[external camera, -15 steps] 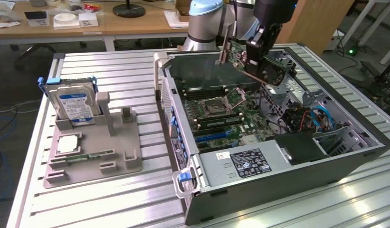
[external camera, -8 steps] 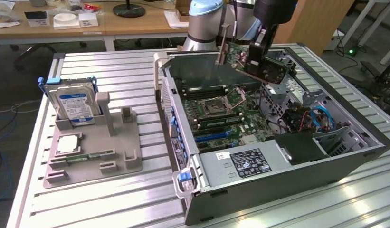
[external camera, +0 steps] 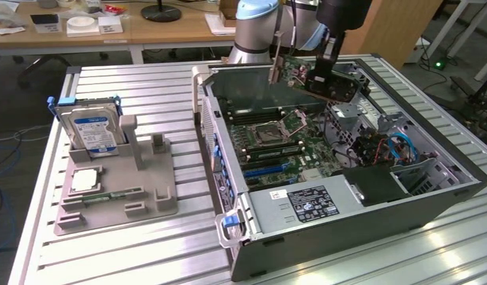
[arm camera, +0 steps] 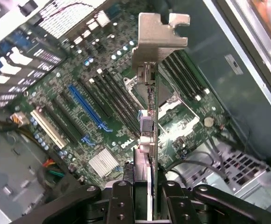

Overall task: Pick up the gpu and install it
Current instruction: 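Insert the gpu into the slot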

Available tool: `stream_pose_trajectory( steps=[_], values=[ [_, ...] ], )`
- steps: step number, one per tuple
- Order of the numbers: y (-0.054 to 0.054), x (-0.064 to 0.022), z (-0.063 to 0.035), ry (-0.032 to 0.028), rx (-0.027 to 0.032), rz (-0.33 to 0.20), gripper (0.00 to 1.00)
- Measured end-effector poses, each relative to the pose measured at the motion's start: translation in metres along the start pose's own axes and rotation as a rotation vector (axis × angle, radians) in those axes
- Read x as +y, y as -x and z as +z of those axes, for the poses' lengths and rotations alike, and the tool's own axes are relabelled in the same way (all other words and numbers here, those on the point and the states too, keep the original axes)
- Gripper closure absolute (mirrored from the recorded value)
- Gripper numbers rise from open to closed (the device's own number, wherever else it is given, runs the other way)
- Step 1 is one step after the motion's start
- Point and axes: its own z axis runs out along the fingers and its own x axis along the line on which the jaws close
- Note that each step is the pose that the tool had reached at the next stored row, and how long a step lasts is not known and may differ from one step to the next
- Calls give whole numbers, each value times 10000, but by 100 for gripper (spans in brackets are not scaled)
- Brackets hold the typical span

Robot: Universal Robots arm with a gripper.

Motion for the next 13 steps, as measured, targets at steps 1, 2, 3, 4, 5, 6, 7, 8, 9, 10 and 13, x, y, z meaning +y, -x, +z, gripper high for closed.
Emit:
stream_pose_trajectory(
  steps=[1,2,3,4,5,6,7,8,9,10,13],
  values=[
    [0,0,1,6,-7,-179,72],
    [0,0,1,13,-15,-359,72],
    [0,0,2,19,-23,-539,72],
    [0,0,2,25,-30,-718,72],
    [0,0,3,33,-39,-914,72],
    [0,0,4,38,-46,-1088,72],
    [0,0,4,45,-54,-1267,72],
    [0,0,5,51,-62,-1448,72],
    [0,0,5,58,-69,-1626,72],
    [0,0,6,64,-77,-1806,72],
    [0,0,8,83,-101,-2362,72]
  ],
)
